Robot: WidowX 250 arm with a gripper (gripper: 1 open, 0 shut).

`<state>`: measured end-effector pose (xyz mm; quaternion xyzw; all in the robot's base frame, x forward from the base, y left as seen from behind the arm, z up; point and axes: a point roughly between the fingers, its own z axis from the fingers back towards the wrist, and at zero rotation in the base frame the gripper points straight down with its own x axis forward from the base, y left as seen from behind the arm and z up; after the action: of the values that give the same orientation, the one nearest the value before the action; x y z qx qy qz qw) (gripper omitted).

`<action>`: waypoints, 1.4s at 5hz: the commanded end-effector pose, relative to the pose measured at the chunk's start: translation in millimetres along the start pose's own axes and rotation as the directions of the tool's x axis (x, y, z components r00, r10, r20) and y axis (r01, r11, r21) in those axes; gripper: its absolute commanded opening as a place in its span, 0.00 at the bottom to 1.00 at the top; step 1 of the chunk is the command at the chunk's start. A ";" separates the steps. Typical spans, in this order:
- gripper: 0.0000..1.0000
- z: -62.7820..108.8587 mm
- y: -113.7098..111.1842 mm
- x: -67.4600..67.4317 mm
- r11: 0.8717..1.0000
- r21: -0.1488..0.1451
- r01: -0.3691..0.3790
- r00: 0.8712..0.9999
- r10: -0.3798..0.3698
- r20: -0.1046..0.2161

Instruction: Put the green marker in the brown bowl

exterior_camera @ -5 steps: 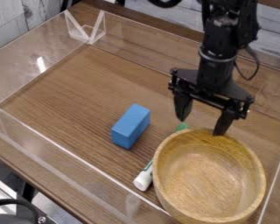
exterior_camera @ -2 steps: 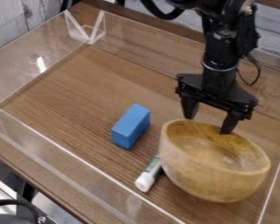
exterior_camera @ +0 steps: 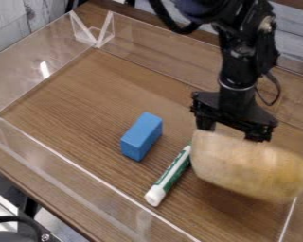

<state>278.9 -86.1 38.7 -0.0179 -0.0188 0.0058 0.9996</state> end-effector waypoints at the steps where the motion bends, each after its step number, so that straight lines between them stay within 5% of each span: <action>1: 1.00 3.0 -4.0 4.2 1.000 -0.013 0.013 1.000 -0.012 0.028; 2: 0.00 3.8 -4.5 -2.2 1.000 -0.019 0.023 1.000 -0.023 0.013; 7: 0.00 5.1 -1.6 -15.8 0.998 -0.061 0.012 1.000 -0.012 -0.007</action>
<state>255.9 -87.1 29.2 -0.0398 0.0122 -0.0005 0.9991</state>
